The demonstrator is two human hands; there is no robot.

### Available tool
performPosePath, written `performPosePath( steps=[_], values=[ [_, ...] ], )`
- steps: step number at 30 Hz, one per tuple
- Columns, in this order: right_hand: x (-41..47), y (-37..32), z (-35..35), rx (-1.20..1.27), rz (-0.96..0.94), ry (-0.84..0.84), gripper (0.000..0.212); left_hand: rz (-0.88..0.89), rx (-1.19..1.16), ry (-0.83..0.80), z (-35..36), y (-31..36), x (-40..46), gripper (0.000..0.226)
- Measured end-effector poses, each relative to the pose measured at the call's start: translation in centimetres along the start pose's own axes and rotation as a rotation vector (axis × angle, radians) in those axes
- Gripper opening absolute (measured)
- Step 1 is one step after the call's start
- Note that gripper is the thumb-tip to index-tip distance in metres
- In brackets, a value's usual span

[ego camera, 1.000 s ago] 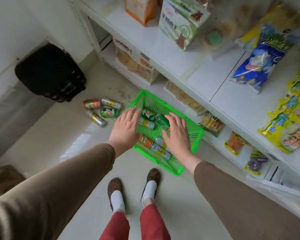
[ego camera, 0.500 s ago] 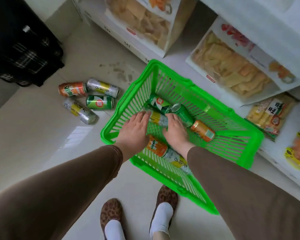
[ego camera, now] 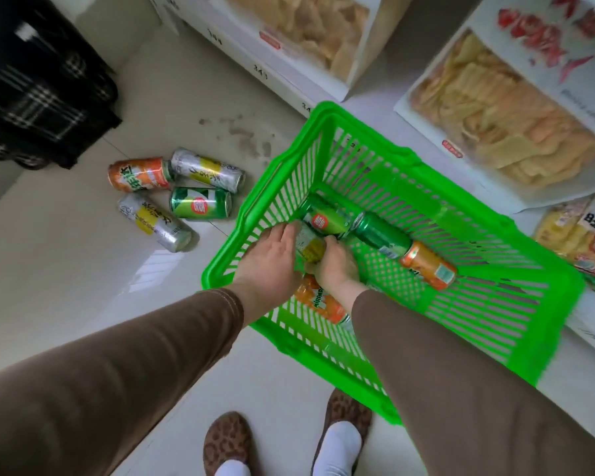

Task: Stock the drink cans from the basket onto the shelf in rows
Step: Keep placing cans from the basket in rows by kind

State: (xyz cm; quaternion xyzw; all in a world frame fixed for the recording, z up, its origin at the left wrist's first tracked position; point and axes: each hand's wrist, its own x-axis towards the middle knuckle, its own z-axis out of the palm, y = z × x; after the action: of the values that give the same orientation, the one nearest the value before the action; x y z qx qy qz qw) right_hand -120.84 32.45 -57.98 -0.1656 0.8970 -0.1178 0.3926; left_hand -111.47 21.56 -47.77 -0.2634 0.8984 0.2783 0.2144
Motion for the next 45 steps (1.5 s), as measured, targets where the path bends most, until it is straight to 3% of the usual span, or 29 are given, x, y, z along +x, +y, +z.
performPosePath(
  steps=[5, 9, 19, 26, 33, 45],
  values=[
    [-7.6, -1.4, -7.8, 0.367, 0.004, 0.052, 0.047, -0.03, -0.007, -0.03, -4.9, 3.1, -5.2, 0.089],
    [-15.9, -4.7, -17.7, 0.486, -0.064, 0.155, 0.052, -0.005, -0.029, 0.004, -12.9, 7.8, -11.2, 0.092],
    [-41.3, -17.8, -45.2, 0.769, -0.374, 0.417, 0.055, 0.271, -0.07, 0.343, -40.7, 22.4, -27.6, 0.094],
    [-52.1, -20.9, -56.9, 0.893, -0.561, 0.556, 0.046, 0.484, -0.057, 0.496, -51.6, 31.4, -33.9, 0.091],
    [-52.7, -20.9, -65.7, 1.037, -0.563, 0.667, 0.045, 0.595, -0.01, 0.563, -57.5, 38.6, -31.7, 0.09],
    [-37.3, -17.7, -83.1, 1.058, -0.435, 0.637, 0.049, 0.347, -0.102, 0.575, -60.8, 52.5, -17.5, 0.078]
  ],
)
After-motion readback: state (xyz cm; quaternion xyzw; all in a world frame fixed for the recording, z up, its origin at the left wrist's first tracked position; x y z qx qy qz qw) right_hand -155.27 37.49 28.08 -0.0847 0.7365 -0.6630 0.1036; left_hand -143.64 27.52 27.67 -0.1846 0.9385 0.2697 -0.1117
